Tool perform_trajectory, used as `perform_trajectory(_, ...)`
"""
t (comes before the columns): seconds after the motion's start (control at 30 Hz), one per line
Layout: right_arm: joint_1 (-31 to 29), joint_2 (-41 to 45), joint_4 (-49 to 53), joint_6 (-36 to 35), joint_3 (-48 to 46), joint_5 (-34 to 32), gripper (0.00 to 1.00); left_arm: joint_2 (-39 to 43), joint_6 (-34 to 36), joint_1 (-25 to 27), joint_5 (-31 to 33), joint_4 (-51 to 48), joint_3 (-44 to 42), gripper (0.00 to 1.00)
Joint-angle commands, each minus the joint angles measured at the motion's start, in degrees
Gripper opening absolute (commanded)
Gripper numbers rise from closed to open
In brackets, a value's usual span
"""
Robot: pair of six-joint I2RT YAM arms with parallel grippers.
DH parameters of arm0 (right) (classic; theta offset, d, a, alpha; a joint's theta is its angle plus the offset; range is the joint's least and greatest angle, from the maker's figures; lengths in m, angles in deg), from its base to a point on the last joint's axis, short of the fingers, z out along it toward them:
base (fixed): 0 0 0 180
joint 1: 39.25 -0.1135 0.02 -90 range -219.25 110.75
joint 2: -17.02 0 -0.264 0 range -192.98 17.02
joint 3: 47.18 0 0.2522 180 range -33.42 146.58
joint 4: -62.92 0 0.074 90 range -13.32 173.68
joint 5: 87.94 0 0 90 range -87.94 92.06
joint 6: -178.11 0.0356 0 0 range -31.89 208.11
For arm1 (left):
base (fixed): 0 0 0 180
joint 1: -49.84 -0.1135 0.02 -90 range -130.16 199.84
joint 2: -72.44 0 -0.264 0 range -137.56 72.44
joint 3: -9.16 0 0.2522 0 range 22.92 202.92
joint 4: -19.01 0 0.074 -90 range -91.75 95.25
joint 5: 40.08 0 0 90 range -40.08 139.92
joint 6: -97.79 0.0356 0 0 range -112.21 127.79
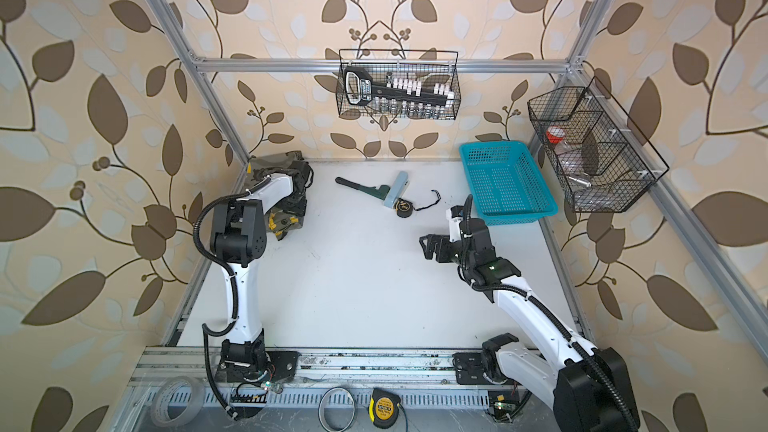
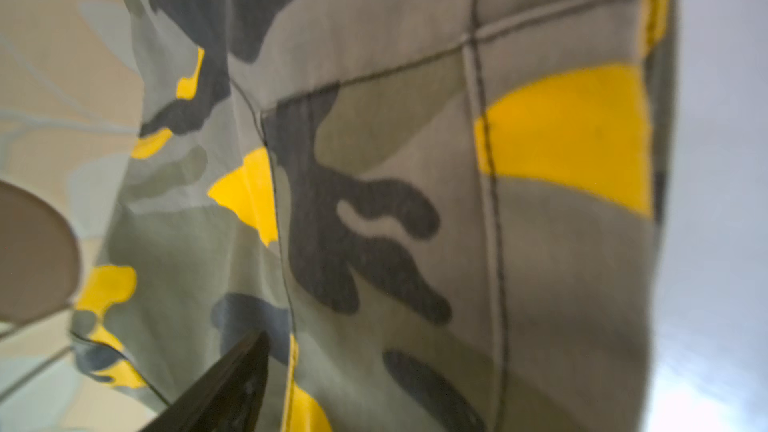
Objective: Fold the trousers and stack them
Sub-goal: 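Lay the trousers in the far corner with the left gripper while the right withdraws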
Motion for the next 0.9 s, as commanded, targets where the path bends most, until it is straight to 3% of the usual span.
perform_trajectory(0.0, 3.84, -0.24, 0.73, -4.69, 2.29, 0.67, 1.0, 14.0, -4.02, -0.05, -9.97, 0.59, -5.15, 0.91)
perform_trajectory(0.1, 9.39, -1.24, -1.0, -5.89, 2.51, -0.27, 1.0, 22.41, -6.94, -0.1, -17.27, 6.91, -13.63, 0.92)
perform_trajectory(0.2, 12.81, -2.75, -5.89, -5.65, 1.75, -4.44, 1.0, 30.92, -7.9, -0.05, -20.54, 19.08, -25.78, 0.99)
perform_trajectory(0.4, 13.42, -6.93, -20.25, -9.33, -3.95, -23.61, 1.0, 39.55, -5.98, -0.36, -15.68, 38.94, -43.8, 0.99)
perform_trajectory(0.53, 14.32, -8.54, -34.86, -14.37, -12.18, -27.2, 1.0, 44.83, -3.93, -1.35, -12.98, 51.98, -55.67, 0.99)
perform_trajectory(0.63, 14.55, -11.26, -49.36, -19.06, -18.81, -25.56, 1.0, 46.54, -1.84, -3.41, -14.36, 62.62, -64.11, 0.99)
perform_trajectory(0.67, 14.74, -11.21, -47.2, -18.64, -17.88, -24.59, 1.0, 46.2, -1.82, -4.26, -15.02, 66.21, -66.15, 0.99)
perform_trajectory(0.73, 15.37, -12.4, -52.48, -18.51, -19.58, -18.81, 1.0, 44.29, -2.84, -6.3, -18.89, 71.62, -68.48, 0.99)
perform_trajectory(0.87, 15.52, -19.35, -72.33, -20.27, -26.45, -12.14, 1.0, 40.2, -1.79, -6.46, -21.83, 71.52, -67.23, 0.99)
